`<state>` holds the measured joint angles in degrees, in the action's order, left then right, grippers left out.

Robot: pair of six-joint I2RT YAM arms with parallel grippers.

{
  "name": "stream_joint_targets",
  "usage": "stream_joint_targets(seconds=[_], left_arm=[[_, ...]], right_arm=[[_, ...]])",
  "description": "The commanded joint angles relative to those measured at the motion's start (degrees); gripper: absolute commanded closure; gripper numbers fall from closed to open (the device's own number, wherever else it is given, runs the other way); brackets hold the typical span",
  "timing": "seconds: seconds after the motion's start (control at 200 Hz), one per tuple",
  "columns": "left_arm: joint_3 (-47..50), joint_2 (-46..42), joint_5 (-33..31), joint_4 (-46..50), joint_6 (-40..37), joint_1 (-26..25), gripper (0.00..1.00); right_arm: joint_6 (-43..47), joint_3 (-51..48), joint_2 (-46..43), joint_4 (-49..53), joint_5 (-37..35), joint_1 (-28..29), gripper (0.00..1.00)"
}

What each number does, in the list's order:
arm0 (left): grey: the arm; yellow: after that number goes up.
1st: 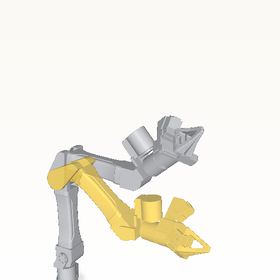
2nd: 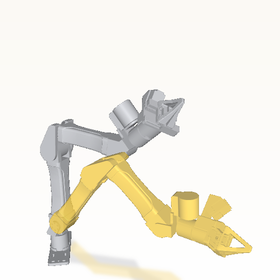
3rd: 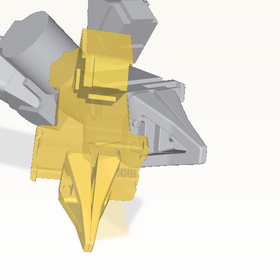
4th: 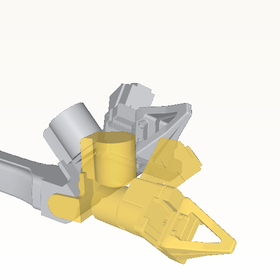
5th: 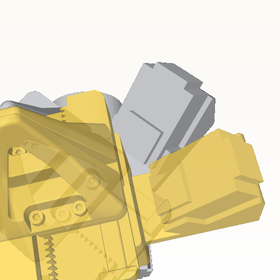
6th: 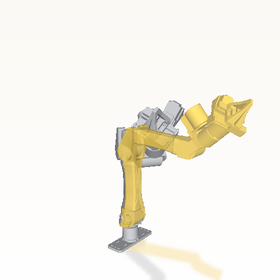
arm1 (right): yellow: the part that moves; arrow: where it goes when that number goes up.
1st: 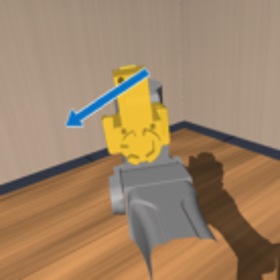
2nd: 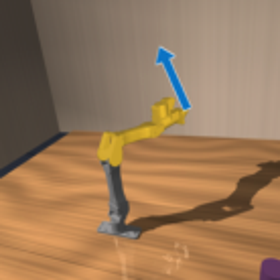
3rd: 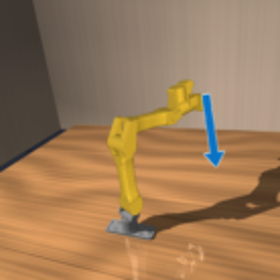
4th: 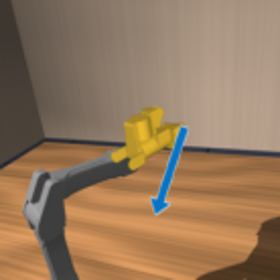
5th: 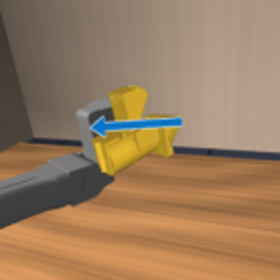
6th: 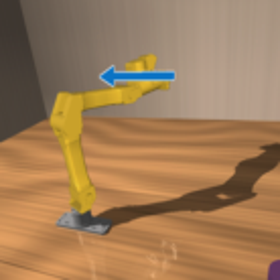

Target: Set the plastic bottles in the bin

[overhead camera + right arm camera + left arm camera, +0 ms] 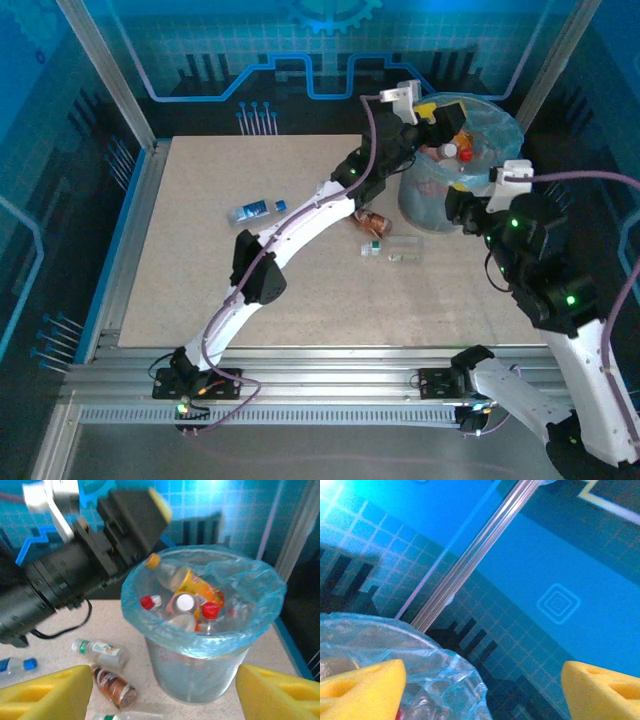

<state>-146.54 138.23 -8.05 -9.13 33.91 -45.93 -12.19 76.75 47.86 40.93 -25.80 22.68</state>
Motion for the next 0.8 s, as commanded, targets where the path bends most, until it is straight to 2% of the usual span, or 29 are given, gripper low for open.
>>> stream_joint_targets(seconds=[0.0,0.19,0.33,0.535,0.795], left_arm=[[4.6,-9.4,1.4,0.2,-4.8,0.1,0.18],[17.3,-21.3,-0.7,2.9,-11.8,0.2,0.17],[25.4,-28.9,-6.0,5.9,-16.0,0.3,0.16],[39.1,-40.3,-9.7,7.8,-16.1,2.5,0.15],[55.4,-55.5,-12.7,12.4,-13.8,8.3,0.15]], right_arm=[[-1.2,3.0,2.3,3.6,5.1,-0.8,0.24],[-1.9,5.5,6.3,4.4,11.5,-0.8,0.24],[-2.4,6.8,9.7,4.8,14.9,-0.6,0.25],[-3.9,7.4,13.3,1.7,17.5,1.3,0.28],[-1.1,14.0,23.8,2.0,18.8,7.7,0.28]])
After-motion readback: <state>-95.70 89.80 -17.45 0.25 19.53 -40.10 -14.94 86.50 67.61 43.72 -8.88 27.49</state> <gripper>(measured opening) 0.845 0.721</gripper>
